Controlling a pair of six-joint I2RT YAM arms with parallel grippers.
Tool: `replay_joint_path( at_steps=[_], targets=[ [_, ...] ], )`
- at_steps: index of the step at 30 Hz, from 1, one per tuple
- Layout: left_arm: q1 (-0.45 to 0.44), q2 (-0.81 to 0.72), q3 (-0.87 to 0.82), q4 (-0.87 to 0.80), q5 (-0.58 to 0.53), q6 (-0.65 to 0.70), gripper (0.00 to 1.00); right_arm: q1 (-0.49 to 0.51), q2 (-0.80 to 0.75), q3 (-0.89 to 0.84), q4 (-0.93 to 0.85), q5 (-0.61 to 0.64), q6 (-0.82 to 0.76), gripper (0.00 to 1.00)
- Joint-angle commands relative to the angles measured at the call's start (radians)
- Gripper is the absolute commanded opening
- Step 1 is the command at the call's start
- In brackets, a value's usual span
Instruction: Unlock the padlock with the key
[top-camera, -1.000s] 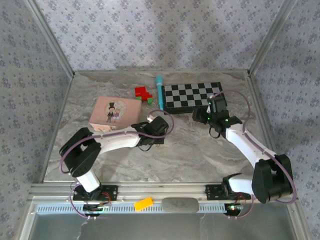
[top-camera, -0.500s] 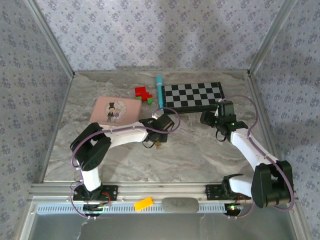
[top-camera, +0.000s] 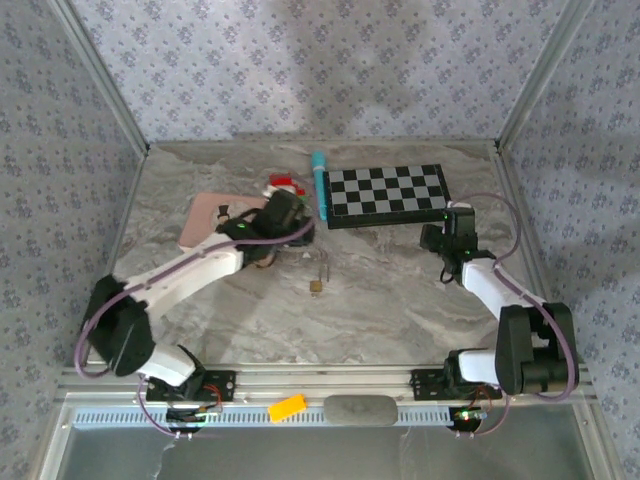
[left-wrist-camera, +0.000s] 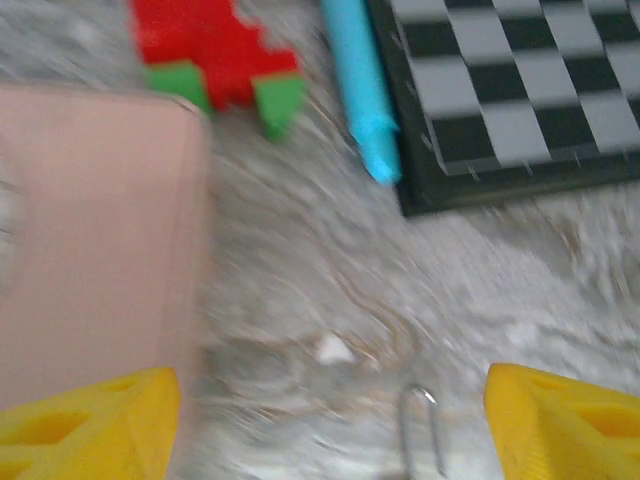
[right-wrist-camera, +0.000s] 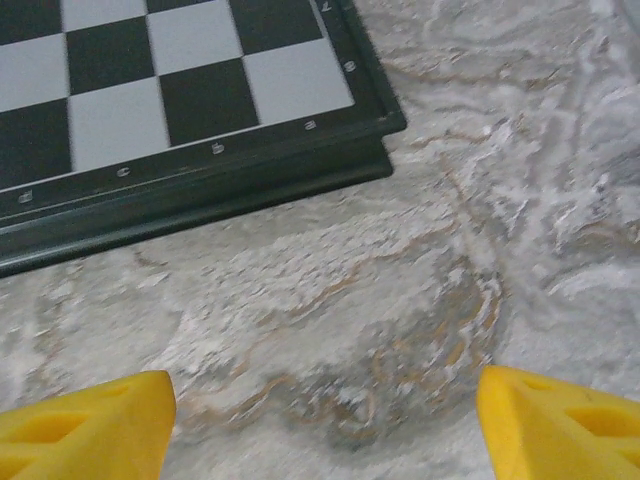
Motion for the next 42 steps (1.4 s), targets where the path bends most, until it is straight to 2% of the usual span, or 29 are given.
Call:
replay_joint_path(
  at_steps=[1,3,5,6,8,11,13,14,15,16,17,19,20,23,28,34,35,42],
  targets=[
    [0.145,-0.115,-0.069,0.000,-0.032,0.098,0.85,-0.010,0.049,-0.047,0.211,0.048,-0.087,0.81],
    [0.255,-0.185,-0.123,0.034,-0.021,0.112,0.87,-0.009,0.086,-0.070,0.317,0.052,-0.116,0.81],
    [0.353,-0.251,-0.180,0.069,-0.064,0.126,0.87,-0.011,0.126,-0.100,0.443,0.035,-0.164,0.80],
    [0.384,-0.274,-0.204,0.084,-0.094,0.142,0.87,-0.012,0.131,-0.088,0.436,0.021,-0.158,0.81],
    [0.441,-0.320,-0.259,0.125,-0.176,0.169,0.87,-0.013,0.165,-0.108,0.561,0.037,-0.193,0.80],
    [0.510,-0.368,-0.331,0.200,-0.243,0.204,0.87,-0.030,0.204,-0.128,0.609,0.005,-0.191,0.79],
    [0.547,-0.387,-0.384,0.270,-0.281,0.223,0.87,-0.043,0.192,-0.145,0.617,-0.030,-0.174,0.81],
    [0.565,-0.396,-0.412,0.313,-0.299,0.236,0.86,-0.056,0.192,-0.178,0.672,-0.052,-0.168,0.87],
    [0.581,-0.400,-0.438,0.353,-0.312,0.248,0.86,-0.068,0.193,-0.209,0.714,-0.072,-0.164,0.97],
    [0.598,-0.400,-0.467,0.392,-0.331,0.253,0.85,-0.079,0.228,-0.253,0.836,-0.075,-0.158,1.00],
    [0.614,-0.398,-0.486,0.413,-0.346,0.248,0.85,-0.079,0.243,-0.273,0.910,-0.046,-0.153,1.00],
    [0.626,-0.386,-0.516,0.448,-0.383,0.260,0.84,-0.083,0.209,-0.250,0.809,-0.023,-0.136,0.99],
    [0.627,-0.376,-0.531,0.464,-0.416,0.270,0.85,-0.076,0.226,-0.260,0.862,-0.019,-0.156,0.99],
    [0.629,-0.336,-0.575,0.534,-0.446,0.301,0.84,-0.066,0.219,-0.247,0.824,0.000,-0.159,0.99],
    [0.633,-0.244,-0.684,0.786,-0.397,0.409,0.85,-0.060,0.224,-0.249,0.837,0.011,-0.163,0.99],
    [0.657,-0.112,-0.771,1.092,-0.244,0.507,0.84,-0.060,0.224,-0.251,0.838,0.012,-0.165,0.99],
    [0.665,-0.105,-0.774,1.117,-0.188,0.518,0.84,-0.060,0.224,-0.250,0.838,0.012,-0.165,0.99],
    [0.674,-0.104,-0.767,1.103,-0.050,0.521,0.83,-0.058,0.224,-0.250,0.838,0.012,-0.165,0.99]
  ],
)
